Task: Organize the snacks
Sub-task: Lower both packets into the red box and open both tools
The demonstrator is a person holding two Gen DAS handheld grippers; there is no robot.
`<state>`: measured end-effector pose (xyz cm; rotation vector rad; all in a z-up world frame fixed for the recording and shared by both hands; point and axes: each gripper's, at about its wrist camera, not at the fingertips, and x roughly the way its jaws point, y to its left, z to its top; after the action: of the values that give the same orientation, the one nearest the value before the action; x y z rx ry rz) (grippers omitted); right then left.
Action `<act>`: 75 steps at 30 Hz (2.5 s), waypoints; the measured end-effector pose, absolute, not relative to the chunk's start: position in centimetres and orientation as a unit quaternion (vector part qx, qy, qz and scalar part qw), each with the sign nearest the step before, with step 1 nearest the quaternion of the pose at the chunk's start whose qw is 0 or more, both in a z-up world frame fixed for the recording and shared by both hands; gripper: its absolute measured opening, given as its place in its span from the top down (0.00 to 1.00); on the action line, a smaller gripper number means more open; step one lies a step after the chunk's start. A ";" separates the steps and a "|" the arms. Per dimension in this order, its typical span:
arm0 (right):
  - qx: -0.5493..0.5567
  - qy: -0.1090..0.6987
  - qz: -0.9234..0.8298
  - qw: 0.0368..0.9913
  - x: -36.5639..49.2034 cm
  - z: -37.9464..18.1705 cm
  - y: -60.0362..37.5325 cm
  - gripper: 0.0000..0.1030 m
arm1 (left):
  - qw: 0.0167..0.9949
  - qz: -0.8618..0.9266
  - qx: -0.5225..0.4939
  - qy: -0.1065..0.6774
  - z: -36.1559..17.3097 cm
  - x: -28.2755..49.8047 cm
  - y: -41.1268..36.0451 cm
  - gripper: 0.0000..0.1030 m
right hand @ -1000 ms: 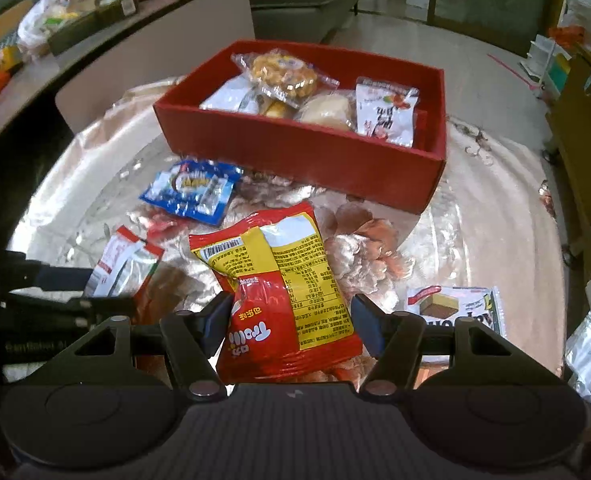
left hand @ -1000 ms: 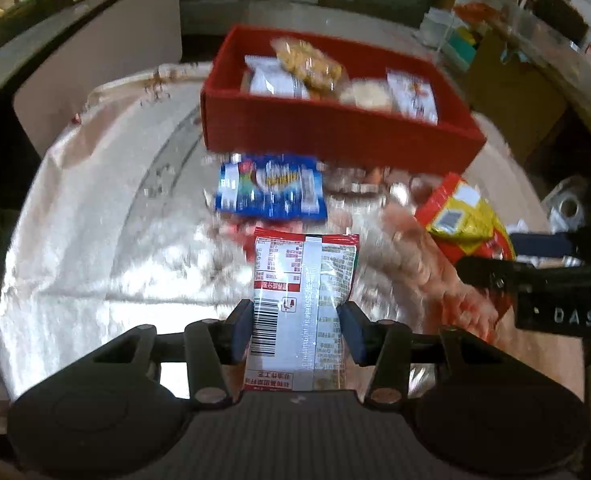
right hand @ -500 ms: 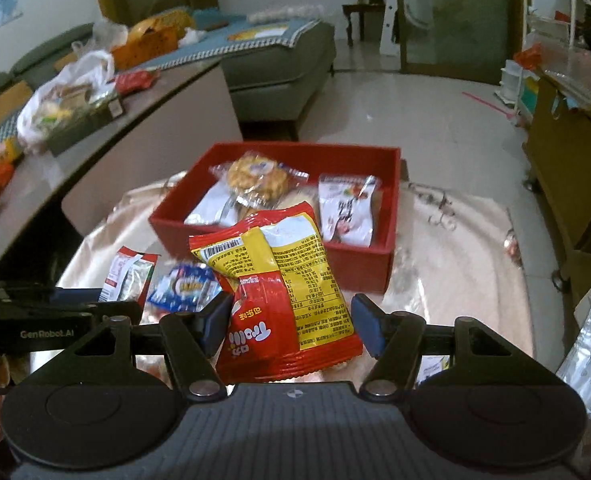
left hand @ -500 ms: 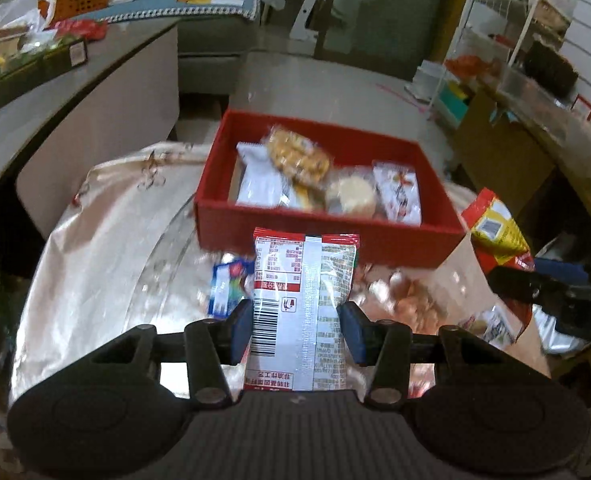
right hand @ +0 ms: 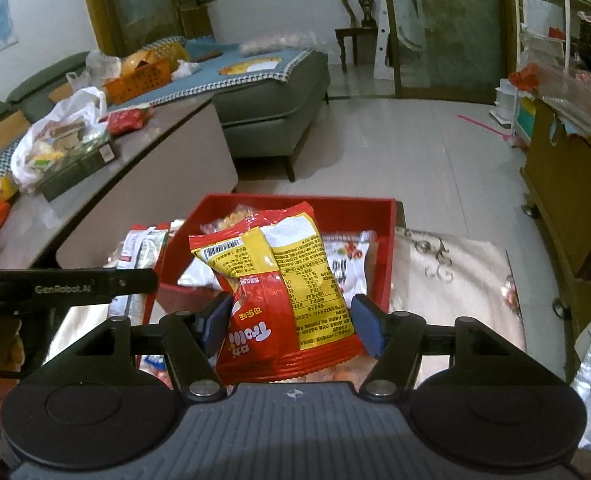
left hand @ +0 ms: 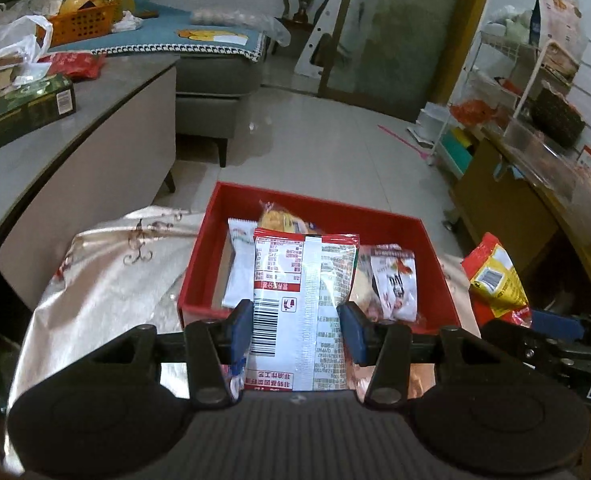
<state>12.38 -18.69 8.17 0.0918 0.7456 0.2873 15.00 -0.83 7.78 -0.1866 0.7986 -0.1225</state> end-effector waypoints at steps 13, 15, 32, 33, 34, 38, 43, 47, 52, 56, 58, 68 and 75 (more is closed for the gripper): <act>0.056 0.353 0.136 0.924 15.1 8.1 -18.3 0.31 | 0.930 -0.046 -0.063 0.359 8.8 18.1 -2.1 0.60; 0.057 0.354 0.135 0.924 15.5 8.0 -18.3 0.31 | 0.931 -0.044 -0.060 0.357 8.8 18.6 -2.3 0.60; 0.059 0.359 0.128 0.923 18.0 7.5 -18.2 0.31 | 0.930 -0.031 -0.048 0.364 7.6 21.4 -3.3 0.60; 0.059 0.360 0.127 0.922 18.1 7.4 -18.3 0.31 | 0.930 -0.030 -0.046 0.364 7.5 21.5 -3.4 0.60; 0.059 0.361 0.127 0.922 18.3 7.3 -18.3 0.31 | 0.930 -0.029 -0.044 0.364 7.5 21.6 -3.5 0.60; 0.059 0.366 0.124 0.920 18.8 7.0 -18.2 0.31 | 0.931 -0.027 -0.040 0.362 7.4 21.9 -3.8 0.60; 0.055 0.373 0.123 0.918 19.6 6.5 -18.1 0.31 | 0.929 -0.027 -0.034 0.366 6.8 22.5 -4.1 0.60; 0.056 0.375 0.124 0.917 20.3 6.2 -18.1 0.34 | 0.928 -0.022 -0.033 0.371 6.3 23.2 -4.3 0.60; 0.051 0.392 0.122 0.911 21.6 4.8 -17.7 0.34 | 0.923 -0.016 -0.026 0.384 5.0 24.1 -4.6 0.60; 0.052 0.403 0.118 0.906 22.1 4.1 -17.9 0.34 | 0.918 -0.014 -0.017 0.396 4.1 24.6 -4.8 0.52; 0.053 0.406 0.116 0.905 22.0 4.0 -18.2 0.34 | 0.919 -0.008 -0.017 0.394 4.1 24.6 -4.6 0.40; 0.056 0.414 0.106 0.902 21.2 4.0 -18.9 0.32 | 0.920 -0.008 0.001 0.391 4.5 23.7 -4.7 0.32; 0.064 0.415 0.104 0.902 19.6 4.5 -19.0 0.26 | 0.920 -0.011 0.001 0.392 5.1 21.5 -4.0 0.31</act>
<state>19.64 -19.01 4.48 0.1320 0.8581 0.2148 21.53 -4.04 5.10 0.0010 0.8055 -0.0216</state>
